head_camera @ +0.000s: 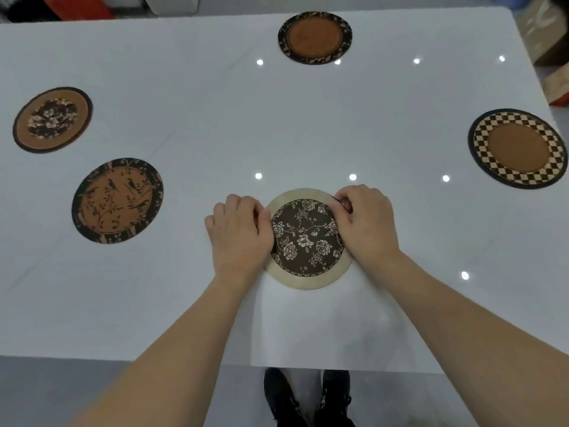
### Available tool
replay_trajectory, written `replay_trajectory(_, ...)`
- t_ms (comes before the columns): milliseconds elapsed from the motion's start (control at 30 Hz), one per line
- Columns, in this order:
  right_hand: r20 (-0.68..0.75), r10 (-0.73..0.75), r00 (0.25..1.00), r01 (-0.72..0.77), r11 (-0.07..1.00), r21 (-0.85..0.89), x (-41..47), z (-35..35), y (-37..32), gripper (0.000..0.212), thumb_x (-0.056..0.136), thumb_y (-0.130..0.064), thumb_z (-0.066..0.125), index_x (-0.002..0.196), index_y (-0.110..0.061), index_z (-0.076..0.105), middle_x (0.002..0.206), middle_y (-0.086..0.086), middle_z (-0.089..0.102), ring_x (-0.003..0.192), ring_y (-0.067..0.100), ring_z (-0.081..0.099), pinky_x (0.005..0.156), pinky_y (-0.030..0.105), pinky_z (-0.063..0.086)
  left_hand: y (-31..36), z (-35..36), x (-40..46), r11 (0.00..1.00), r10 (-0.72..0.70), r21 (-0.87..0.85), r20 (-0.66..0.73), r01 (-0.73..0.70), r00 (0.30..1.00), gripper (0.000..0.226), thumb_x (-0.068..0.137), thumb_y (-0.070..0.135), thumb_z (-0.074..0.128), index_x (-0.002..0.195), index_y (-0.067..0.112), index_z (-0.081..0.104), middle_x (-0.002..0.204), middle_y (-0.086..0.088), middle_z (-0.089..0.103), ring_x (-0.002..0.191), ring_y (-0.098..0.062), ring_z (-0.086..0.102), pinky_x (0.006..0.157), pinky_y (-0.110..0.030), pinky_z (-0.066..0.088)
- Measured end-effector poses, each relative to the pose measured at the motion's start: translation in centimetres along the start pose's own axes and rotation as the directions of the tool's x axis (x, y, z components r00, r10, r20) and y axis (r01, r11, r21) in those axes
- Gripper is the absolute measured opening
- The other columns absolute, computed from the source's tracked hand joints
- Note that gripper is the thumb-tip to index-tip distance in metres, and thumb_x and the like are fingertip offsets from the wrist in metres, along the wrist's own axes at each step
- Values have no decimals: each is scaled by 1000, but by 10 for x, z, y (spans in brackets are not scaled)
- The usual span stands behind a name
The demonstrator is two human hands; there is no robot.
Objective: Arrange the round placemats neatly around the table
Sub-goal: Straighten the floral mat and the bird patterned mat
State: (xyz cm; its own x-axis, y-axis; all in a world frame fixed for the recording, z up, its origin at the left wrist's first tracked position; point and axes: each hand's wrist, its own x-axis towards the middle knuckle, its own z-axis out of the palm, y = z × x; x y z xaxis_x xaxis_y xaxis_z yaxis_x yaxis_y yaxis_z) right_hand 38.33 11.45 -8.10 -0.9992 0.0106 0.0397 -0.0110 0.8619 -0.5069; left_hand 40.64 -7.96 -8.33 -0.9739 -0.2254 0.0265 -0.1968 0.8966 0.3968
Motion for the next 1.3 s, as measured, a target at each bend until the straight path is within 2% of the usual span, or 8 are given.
replay_trajectory(100,-22,-8,1000,6,996,-86,-1,5,-1,23,92,-37,48,84,-20,62,81,-3,62,78,23,55,75,37,43,-1,2,-1,1000,22,13,-29,-22,999,15,85,29,44,81,19,55,88,2,53,85,-23,46,78,-36,31)
replay_trajectory(300,8,-26,1000,26,998,-63,-7,0,-1,21,94,-34,47,87,-21,61,81,-4,64,81,24,54,80,38,41,-1,0,-3,1000,28,-12,-14,-28,1000,15,82,25,47,76,18,58,86,3,51,85,-23,45,79,-35,31)
replay_trajectory(600,107,-130,986,133,991,-25,-48,-18,20,19,94,-29,48,86,-17,60,77,-5,59,76,23,50,81,40,42,-2,-8,-23,987,156,-44,106,-152,982,16,77,26,43,71,17,55,85,2,49,84,-23,43,79,-34,30)
replay_trajectory(733,35,-157,987,159,982,-99,-71,-15,31,19,91,-28,48,83,-14,59,82,1,54,78,25,47,79,40,40,-7,-8,-54,977,210,-60,157,-203,965,14,81,25,45,72,18,51,85,3,48,84,-22,42,81,-36,32)
replay_trajectory(833,-3,-139,990,138,987,-86,-77,-15,33,18,87,-25,48,79,-12,58,83,3,52,79,25,45,80,40,39,-8,-9,-65,965,261,-45,160,-257,952,14,83,25,45,72,17,51,84,3,46,82,-22,40,81,-36,32)
replay_trajectory(1000,-14,-130,991,129,988,-89,-75,-13,32,18,82,-25,48,74,-12,58,81,2,51,76,24,43,79,35,36,-8,-7,-63,954,297,-17,164,-299,941,15,82,24,47,73,14,55,84,2,47,81,-23,41,81,-37,32)
replay_trajectory(1300,-15,-146,989,145,986,-85,-76,-14,31,21,78,-27,45,70,-12,58,77,4,51,74,27,44,77,38,38,-8,-9,-65,938,342,-11,172,-345,924,16,78,24,44,72,14,55,81,2,47,79,-24,41,79,-36,32)
